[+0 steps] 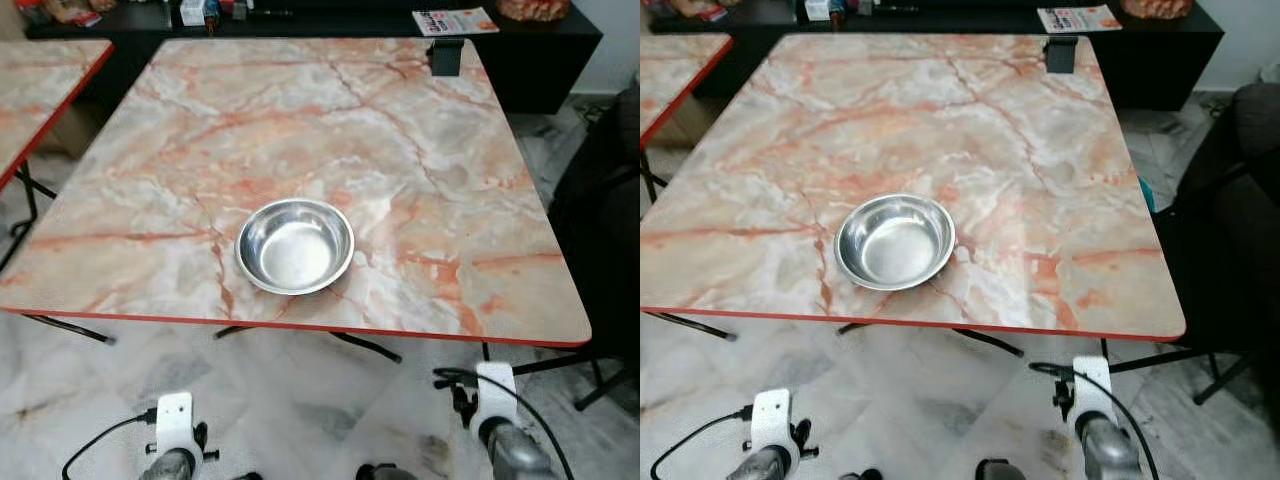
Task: Setting the table
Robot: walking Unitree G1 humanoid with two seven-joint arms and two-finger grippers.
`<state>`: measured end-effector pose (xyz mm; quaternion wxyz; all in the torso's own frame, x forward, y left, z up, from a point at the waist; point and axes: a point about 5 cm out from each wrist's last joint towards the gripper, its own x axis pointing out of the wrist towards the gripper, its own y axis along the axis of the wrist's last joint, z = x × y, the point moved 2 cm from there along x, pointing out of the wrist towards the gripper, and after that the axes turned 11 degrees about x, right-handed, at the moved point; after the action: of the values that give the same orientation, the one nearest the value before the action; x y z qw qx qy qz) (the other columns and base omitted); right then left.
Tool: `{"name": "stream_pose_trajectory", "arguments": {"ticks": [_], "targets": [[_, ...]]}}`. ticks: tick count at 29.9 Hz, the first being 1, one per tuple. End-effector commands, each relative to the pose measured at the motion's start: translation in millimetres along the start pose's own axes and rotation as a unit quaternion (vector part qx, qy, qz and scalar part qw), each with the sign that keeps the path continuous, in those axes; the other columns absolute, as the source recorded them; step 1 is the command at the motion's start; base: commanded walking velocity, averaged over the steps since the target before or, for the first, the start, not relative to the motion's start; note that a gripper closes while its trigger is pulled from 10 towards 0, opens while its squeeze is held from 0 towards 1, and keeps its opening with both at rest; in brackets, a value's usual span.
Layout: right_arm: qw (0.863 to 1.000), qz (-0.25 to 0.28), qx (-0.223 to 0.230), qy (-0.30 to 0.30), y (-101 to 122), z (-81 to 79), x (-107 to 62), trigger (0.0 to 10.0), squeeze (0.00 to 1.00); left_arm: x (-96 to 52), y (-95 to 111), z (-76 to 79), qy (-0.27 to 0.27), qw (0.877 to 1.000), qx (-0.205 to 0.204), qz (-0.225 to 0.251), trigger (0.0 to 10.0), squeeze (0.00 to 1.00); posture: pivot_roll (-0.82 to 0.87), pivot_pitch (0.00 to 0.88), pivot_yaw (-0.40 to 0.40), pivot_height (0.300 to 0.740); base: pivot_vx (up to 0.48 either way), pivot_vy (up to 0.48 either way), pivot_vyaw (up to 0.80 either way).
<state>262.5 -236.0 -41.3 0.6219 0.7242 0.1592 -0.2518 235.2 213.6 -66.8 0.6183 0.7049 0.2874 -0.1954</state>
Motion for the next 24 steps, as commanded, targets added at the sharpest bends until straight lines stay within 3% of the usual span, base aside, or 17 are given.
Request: {"name": "stream_pose_trajectory", "arguments": {"ticks": [1,4,9,10,11,14,17,19,20,24], "targets": [[1.000,-0.003,-0.008,0.000,-2,3.5,-1.4,10.0,0.00,-1.4,-4,-6.8,0.014,1.000,0.000,-0.004,10.0,0.00,-0.09,0.252,-0.020,0.736,0.000,0.000,0.00],[0.999,0.046,-0.004,0.008,32,-0.3,6.8,10.0,0.00,4.5,31,-18.0,0.023,0.998,0.007,0.064,10.0,0.00,-0.05,0.239,-0.013,0.736,0.000,0.000,0.00],[0.997,0.076,-0.017,0.018,57,-7.0,12.3,10.0,0.00,7.3,60,-30.2,0.036,0.993,0.015,0.109,10.0,0.00,-0.02,0.199,0.006,0.736,0.000,0.000,0.00],[0.995,0.101,-0.016,0.024,78,-13.5,16.1,10.0,0.00,9.3,86,-36.6,0.039,0.988,0.011,0.146,10.0,0.00,-0.02,0.153,0.015,0.736,0.000,0.000,0.00],[0.994,0.106,-0.017,0.026,83,-15.2,16.9,10.0,0.00,9.8,92,-37.7,0.039,0.987,0.013,0.153,10.0,0.00,-0.02,0.146,0.017,0.736,0.000,0.000,0.00],[0.992,0.123,-0.023,0.028,102,-21.3,19.7,10.0,0.00,12.1,117,-38.6,0.038,0.983,0.016,0.176,10.0,0.00,-0.02,0.121,0.023,0.736,0.000,0.000,0.00],[0.992,0.123,-0.024,0.027,103,-21.5,20.0,10.0,0.00,12.2,119,-38.7,0.039,0.983,0.014,0.179,10.0,0.00,-0.02,0.121,0.023,0.736,0.000,0.000,0.00],[0.987,0.157,-0.025,0.035,133,-28.2,21.1,10.0,0.00,12.8,161,-32.6,0.024,0.975,0.016,0.219,10.0,0.00,-0.03,0.069,0.034,0.736,0.000,0.000,0.00],[0.986,0.164,-0.023,0.037,140,-29.6,21.2,10.0,0.00,12.4,171,-31.3,0.021,0.973,0.015,0.228,10.0,0.00,-0.03,0.071,0.036,0.736,0.000,0.000,0.00],[0.986,0.166,-0.018,0.023,147,-28.9,22.0,10.0,0.00,13.1,185,-26.1,0.018,0.972,0.008,0.235,10.0,0.00,-0.04,0.029,0.025,0.736,0.000,0.000,0.00]]}}
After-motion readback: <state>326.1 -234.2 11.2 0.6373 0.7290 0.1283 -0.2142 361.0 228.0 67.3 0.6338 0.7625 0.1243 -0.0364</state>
